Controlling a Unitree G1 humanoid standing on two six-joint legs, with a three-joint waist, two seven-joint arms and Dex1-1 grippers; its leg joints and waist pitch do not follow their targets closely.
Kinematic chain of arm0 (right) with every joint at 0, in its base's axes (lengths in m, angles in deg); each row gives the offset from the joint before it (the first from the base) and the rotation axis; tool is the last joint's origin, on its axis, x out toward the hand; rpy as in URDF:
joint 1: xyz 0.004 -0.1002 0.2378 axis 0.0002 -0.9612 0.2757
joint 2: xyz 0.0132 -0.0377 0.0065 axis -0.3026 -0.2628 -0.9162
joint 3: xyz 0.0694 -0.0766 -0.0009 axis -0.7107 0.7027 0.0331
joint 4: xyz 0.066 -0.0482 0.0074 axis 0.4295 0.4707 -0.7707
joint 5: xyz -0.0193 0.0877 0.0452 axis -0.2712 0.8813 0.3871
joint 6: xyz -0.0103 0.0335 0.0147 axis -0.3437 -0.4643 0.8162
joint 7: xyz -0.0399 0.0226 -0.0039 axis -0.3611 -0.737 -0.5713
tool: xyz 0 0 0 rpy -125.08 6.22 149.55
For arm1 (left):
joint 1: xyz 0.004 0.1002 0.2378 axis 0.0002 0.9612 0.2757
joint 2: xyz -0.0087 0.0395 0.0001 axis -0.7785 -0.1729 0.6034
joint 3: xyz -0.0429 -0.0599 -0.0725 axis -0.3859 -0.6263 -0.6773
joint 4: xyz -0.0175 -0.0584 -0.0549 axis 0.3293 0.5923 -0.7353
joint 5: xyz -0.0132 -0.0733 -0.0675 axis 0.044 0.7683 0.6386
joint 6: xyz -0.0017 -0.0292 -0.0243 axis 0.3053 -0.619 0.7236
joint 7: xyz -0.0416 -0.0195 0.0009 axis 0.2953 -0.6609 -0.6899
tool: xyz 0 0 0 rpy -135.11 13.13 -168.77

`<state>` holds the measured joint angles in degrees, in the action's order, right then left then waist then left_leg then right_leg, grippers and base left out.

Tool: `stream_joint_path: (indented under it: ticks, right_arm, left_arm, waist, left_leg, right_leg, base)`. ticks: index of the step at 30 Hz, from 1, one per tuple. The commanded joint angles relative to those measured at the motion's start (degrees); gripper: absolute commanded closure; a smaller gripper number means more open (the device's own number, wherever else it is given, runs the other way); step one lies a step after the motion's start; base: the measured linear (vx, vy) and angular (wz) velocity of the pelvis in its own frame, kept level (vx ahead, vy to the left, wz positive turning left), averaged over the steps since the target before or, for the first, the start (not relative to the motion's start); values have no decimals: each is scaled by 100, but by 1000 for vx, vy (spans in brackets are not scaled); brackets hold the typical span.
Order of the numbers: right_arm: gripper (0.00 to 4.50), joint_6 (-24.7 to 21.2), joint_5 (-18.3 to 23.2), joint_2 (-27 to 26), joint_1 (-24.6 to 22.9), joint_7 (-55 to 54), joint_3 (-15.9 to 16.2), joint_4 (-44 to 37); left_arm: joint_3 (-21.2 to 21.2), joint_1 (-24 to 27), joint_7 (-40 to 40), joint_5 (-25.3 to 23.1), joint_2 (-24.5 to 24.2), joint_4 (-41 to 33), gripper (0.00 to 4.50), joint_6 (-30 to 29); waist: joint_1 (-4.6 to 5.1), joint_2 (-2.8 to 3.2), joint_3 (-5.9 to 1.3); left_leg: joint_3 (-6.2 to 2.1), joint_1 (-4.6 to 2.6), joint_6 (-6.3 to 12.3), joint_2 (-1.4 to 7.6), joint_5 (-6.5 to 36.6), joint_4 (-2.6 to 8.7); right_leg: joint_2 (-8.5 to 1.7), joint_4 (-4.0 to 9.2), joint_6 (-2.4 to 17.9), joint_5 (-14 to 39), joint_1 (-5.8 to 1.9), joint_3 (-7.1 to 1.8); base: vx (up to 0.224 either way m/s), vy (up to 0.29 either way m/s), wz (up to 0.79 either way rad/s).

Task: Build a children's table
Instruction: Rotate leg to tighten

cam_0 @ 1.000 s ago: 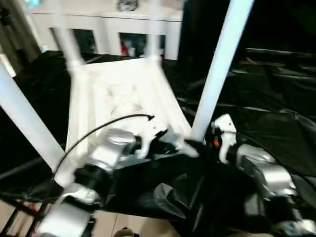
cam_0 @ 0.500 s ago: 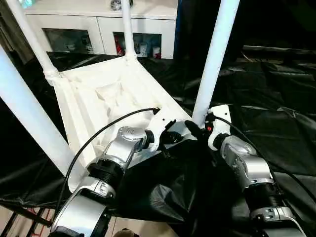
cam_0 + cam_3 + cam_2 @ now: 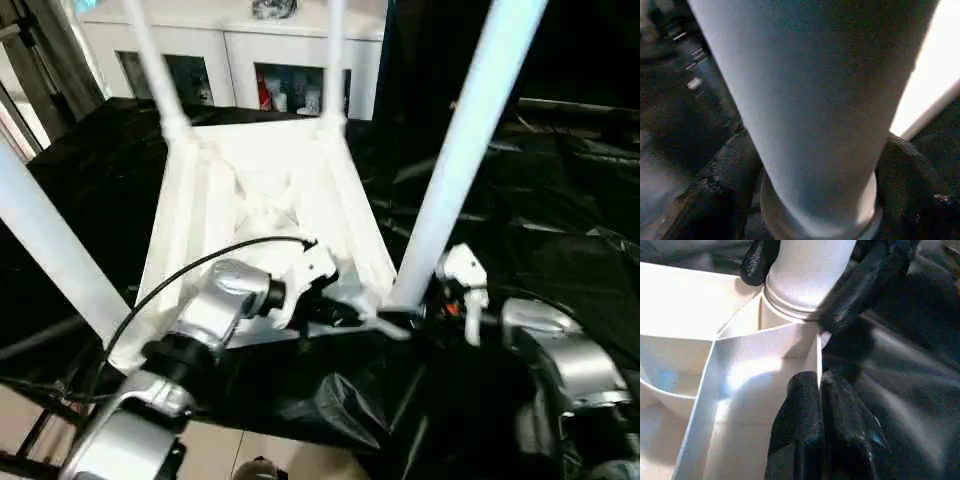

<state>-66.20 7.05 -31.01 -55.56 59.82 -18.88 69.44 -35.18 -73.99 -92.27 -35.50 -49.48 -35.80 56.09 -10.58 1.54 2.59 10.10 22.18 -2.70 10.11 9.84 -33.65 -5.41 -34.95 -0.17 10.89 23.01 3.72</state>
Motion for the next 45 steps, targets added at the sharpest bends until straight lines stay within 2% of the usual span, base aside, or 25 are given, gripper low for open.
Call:
stream_joint_path:
  ticks: [1, 7, 11, 13, 14, 15, 16, 18, 19, 20, 23, 26, 27, 29, 31, 34, 35, 36, 37, 38, 40, 42, 43, 44, 45]
  right_arm:
    - [116, -97, 168, 32, -50, 480, 308, -261]
    - [116, -210, 247, 181, -28, 853, 375, -333]
    - [152, -197, 193, 209, -29, 920, 484, -316]
    - [165, -149, 148, 180, -11, 874, 501, -243]
    - [179, -137, 136, 148, 0, 837, 495, -206]
    - [185, -137, 136, 148, 0, 837, 495, -206]
    - [187, -153, 133, 121, 4, 819, 479, -195]
    - [191, -155, 123, 94, -2, 795, 461, -196]
    - [193, -158, 123, 74, -23, 771, 441, -214]
    - [194, -162, 128, 65, -36, 756, 429, -225]
    - [194, -148, 123, -23, -79, 546, 350, -216]
    - [194, -182, 19, -490, 87, -506, 7, 244]
    - [194, -190, 8, -523, 102, -581, -14, 282]
    - [195, -232, -118, -837, 224, -1289, -176, 633]
    - [196, -286, -229, -1067, 268, -1758, -223, 808]
    - [196, -298, -341, -1282, 319, -2181, -243, 969]
    - [196, -336, -401, -1421, 357, -2440, -275, 1073]
    - [196, -366, -534, -1764, 521, -3213, -409, 1404]
    - [196, -366, -534, -1764, 521, -3213, -409, 1404]
    - [196, -280, -616, -2018, 676, -3813, -533, 1670]
    - [196, -135, -601, -2138, 733, -3925, -562, 1749]
    - [196, -183, -454, -2237, 765, -3813, -611, 1746]
    - [140, -228, -348, -2267, 772, -3671, -639, 1692]
    - [140, -261, -302, -2264, 768, -3574, -642, 1648]
    - [117, -251, -305, -2235, 756, -3486, -613, 1601]
  left_arm:
    - [81, -72, -254, 213, 54, -361, 450, 161]
    - [97, 60, -516, 286, -160, -578, 450, 72]
    - [112, 150, -624, 329, -225, -757, 450, -19]
    - [116, 158, -632, 335, -226, -777, 450, -35]
    - [124, 156, -634, 337, -231, -779, 450, -36]
    - [124, 156, -634, 337, -231, -779, 450, -36]
    - [126, 157, -638, 338, -237, -782, 450, -37]
    - [128, 158, -641, 338, -241, -783, 450, -39]
    - [130, 167, -639, 338, -245, -793, 450, -40]
    - [131, 172, -637, 339, -246, -800, 450, -40]
    - [102, 180, -566, 344, -214, -815, 450, -54]
    - [-81, 116, -219, 399, 3, -693, 450, -72]
    - [-95, 102, -170, 393, 25, -669, 450, -68]
    - [-199, -60, 368, 270, 267, -371, 450, 35]
    - [-233, -212, 810, 148, 487, -126, 450, 73]
    - [-259, -336, 1150, 105, 728, 16, 450, 26]
    - [-275, -401, 1412, 64, 870, 100, 450, 3]
    - [-272, -523, 1947, -51, 1191, 315, 450, 38]
    - [-272, -523, 1947, -51, 1191, 315, 450, 38]
    - [-234, -577, 2213, -159, 1398, 462, 450, 99]
    - [-163, -575, 2228, -223, 1466, 495, 450, 156]
    - [-91, -557, 2160, -255, 1503, 497, 450, 188]
    - [-50, -520, 2062, -247, 1501, 446, 450, 190]
    - [-39, -497, 2028, -236, 1495, 414, 450, 173]
    - [-32, -476, 1999, -228, 1479, 390, 450, 169]
  waist:
    - [13, -75, -339]
    - [-54, -75, -354]
    - [-56, -79, -352]
    - [-62, -64, -349]
    - [-68, -26, -355]
    - [-56, -48, -353]
    - [-63, -27, -358]
    - [-58, -43, -362]
    - [-62, 6, -364]
    - [-51, -21, -362]
    - [-55, -18, -358]
    - [-26, -21, -352]
    - [-8, -22, -352]
    - [99, -57, -342]
    - [163, -44, -337]
    - [212, -76, -353]
    - [220, -76, -354]
    - [227, -62, -358]
    - [246, -58, -353]
    - [242, -50, -357]
    - [256, -43, -348]
    - [245, -27, -360]
    - [248, -23, -359]
    - [248, -17, -356]
    - [249, -23, -354]
  left_leg:
    - [-101, -108, 322, 350, 1366, 429]
    - [-96, -104, 350, 351, 1211, 406]
    - [-100, -104, 313, 351, 1251, 414]
    - [-99, -108, 288, 345, 1290, 416]
    - [-109, -109, 265, 345, 1303, 420]
    - [-106, -107, 249, 343, 1333, 422]
    - [-110, -115, 238, 346, 1342, 422]
    - [-106, -107, 244, 338, 1297, 414]
    - [-112, -106, 237, 337, 1301, 411]
    - [-105, -107, 236, 337, 1323, 412]
    - [-108, -111, 215, 339, 1382, 420]
    - [-115, -105, 134, 329, 1469, 435]
    - [-123, -101, 106, 325, 1502, 443]
    - [-125, -112, -6, 299, 1597, 459]
    - [-132, -114, -47, 294, 1642, 467]
    - [-124, -91, 1, 280, 1469, 453]
    - [-120, -88, 44, 280, 1359, 445]
    - [-113, -93, 71, 281, 1271, 437]
    - [-109, -91, 62, 273, 1252, 436]
    - [-111, -105, 30, 266, 1277, 434]
    - [-119, -87, 0, 267, 1358, 448]
    - [-121, -99, 42, 277, 1388, 450]
    - [-123, -99, 57, 280, 1386, 453]
    - [-120, -100, 79, 281, 1424, 456]
    - [-119, -103, 82, 282, 1442, 458]
  right_leg:
    - [-397, 419, 1241, 1117, -265, -257]
    - [-388, 382, 1339, 891, -249, -253]
    - [-395, 389, 1331, 998, -252, -250]
    - [-389, 399, 1315, 1062, -245, -251]
    - [-392, 394, 1305, 1072, -249, -250]
    - [-388, 403, 1301, 1057, -252, -249]
    - [-387, 397, 1310, 1034, -250, -248]
    - [-377, 384, 1336, 885, -259, -247]
    - [-378, 375, 1346, 865, -257, -246]
    - [-378, 387, 1353, 846, -261, -245]
    - [-380, 390, 1361, 910, -257, -246]
    - [-387, 397, 1353, 1052, -250, -242]
    - [-396, 400, 1339, 1124, -255, -239]
    - [-388, 432, 1275, 1333, -255, -228]
    - [-394, 457, 1175, 1510, -257, -232]
    - [-392, 452, 1147, 1331, -278, -235]
    - [-388, 442, 1166, 1192, -276, -235]
    - [-381, 431, 1202, 1077, -260, -238]
    - [-371, 433, 1218, 1062, -248, -239]
    - [-383, 445, 1195, 1169, -262, -231]
    - [-394, 459, 1158, 1280, -265, -235]
    - [-377, 459, 1113, 1166, -272, -237]
    - [-368, 451, 1116, 1099, -273, -236]
    - [-365, 449, 1125, 1025, -274, -237]
    - [-367, 447, 1139, 1023, -273, -237]
  base:
    - [0, 0, 0]
    - [0, 0, 0]
    - [0, 0, 0]
    - [0, 0, 0]
    - [0, 0, 0]
    - [0, 0, 0]
    - [0, 0, 0]
    - [0, 0, 0]
    - [0, 0, 0]
    - [0, 0, 0]
    - [0, 0, 0]
    - [0, 0, 0]
    - [0, 0, 0]
    - [0, 0, 0]
    - [0, 0, 0]
    - [0, 0, 0]
    - [0, 0, 0]
    - [0, 0, 0]
    - [0, 0, 0]
    - [0, 0, 0]
    - [0, 0, 0]
    - [0, 0, 0]
    - [0, 0, 0]
    - [0, 0, 0]
    - [0, 0, 0]
